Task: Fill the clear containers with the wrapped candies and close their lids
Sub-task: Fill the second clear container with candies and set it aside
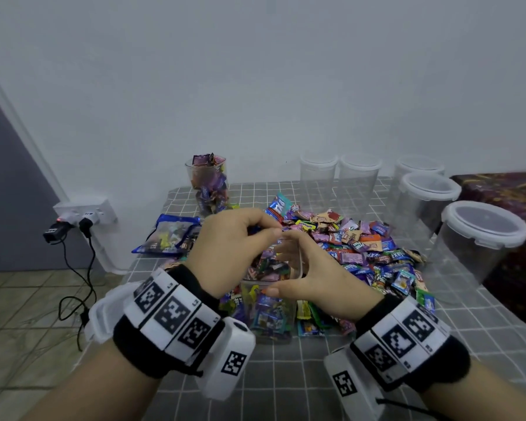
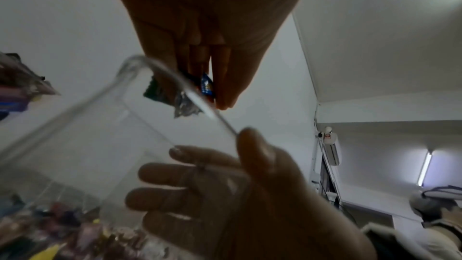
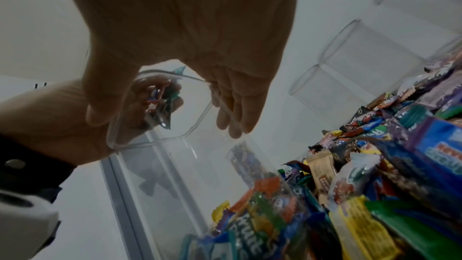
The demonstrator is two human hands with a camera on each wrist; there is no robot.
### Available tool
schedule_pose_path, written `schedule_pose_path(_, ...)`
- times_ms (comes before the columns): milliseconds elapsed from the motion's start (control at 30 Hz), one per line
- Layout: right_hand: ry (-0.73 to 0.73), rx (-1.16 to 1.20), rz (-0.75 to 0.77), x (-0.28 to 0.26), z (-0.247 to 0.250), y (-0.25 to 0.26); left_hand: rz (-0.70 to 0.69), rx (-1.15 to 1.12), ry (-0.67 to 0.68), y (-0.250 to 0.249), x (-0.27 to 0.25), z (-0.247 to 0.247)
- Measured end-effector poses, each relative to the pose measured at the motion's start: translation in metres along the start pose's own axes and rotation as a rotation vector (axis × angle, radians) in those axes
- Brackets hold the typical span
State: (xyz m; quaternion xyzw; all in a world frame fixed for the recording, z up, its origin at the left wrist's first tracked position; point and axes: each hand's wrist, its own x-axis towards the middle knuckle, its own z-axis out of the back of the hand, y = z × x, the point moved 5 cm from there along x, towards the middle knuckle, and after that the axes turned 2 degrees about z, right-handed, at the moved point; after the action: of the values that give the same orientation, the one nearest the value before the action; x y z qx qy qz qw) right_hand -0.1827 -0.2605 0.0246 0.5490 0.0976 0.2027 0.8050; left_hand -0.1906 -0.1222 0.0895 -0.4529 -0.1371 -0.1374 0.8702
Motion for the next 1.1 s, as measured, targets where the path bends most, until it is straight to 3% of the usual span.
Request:
schedule_pose_path(233,-0.003,0.009,0.011,0.002,-0.001,-0.004,-0.017,0.152,0.087,0.004,-0.005,-0.011)
schedule_pose_path(467,-0.002,-0.05,0.013,0.002,0.0,-0.003,-0.012,0.123,0.085,0.003,-0.006,-0.01)
schedule_pose_path(767,0.01,-0.074,-0.022,-0.003,0.001,-0.001,0.081,-0.035,-0.145,0.026,0.002,0.022)
schedule_pose_path(967,0.228,-0.246,-0.108,-0.005,0.014,-0.008,0.275,0.249,0.041,0.08,0.009,0.025)
schedule_pose_path(1100,0.275,-0.574,-0.16,-0.003,0.032,-0.025,0.345,0.575,0.368,0.116,0.004,0.007)
